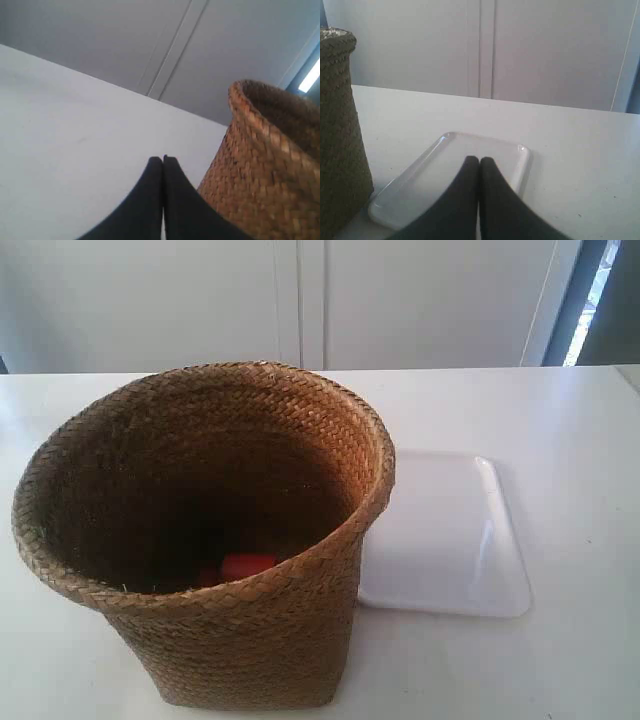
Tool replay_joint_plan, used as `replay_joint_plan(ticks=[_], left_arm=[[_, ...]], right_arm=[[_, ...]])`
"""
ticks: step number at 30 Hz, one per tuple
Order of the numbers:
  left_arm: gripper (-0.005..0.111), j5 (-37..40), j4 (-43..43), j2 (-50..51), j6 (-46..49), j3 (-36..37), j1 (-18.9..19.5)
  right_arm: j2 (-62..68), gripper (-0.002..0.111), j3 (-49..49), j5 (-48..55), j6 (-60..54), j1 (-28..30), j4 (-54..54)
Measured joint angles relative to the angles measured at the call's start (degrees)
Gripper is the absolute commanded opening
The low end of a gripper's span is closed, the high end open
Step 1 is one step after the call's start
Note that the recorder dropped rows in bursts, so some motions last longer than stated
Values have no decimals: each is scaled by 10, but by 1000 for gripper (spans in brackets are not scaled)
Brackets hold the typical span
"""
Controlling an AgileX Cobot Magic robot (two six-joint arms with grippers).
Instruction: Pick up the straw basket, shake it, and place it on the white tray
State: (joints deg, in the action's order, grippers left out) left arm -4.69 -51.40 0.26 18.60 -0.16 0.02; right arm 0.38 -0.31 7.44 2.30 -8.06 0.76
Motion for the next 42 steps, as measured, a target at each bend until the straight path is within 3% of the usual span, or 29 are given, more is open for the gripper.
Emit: replay_joint_plan(ticks=[4,12,20,28,35,42], left_arm=[[1,-6,-15,0,-98,0,0],[1,-19,-25,0,-167,0,0],[1,54,-28,0,-174,0,0],[1,116,4,0,-121,0,0],[1,133,6,0,-116,0,0],[1,138,3,0,-117,0,0]], right_arm=[[0,0,0,0,0,0,0],[0,0,0,0,0,0,0],[0,0,0,0,-4,0,0],[0,0,0,-7,-4,0,0],[0,0,0,-137,-2,0,0],[-1,0,0,-303,296,0,-12]])
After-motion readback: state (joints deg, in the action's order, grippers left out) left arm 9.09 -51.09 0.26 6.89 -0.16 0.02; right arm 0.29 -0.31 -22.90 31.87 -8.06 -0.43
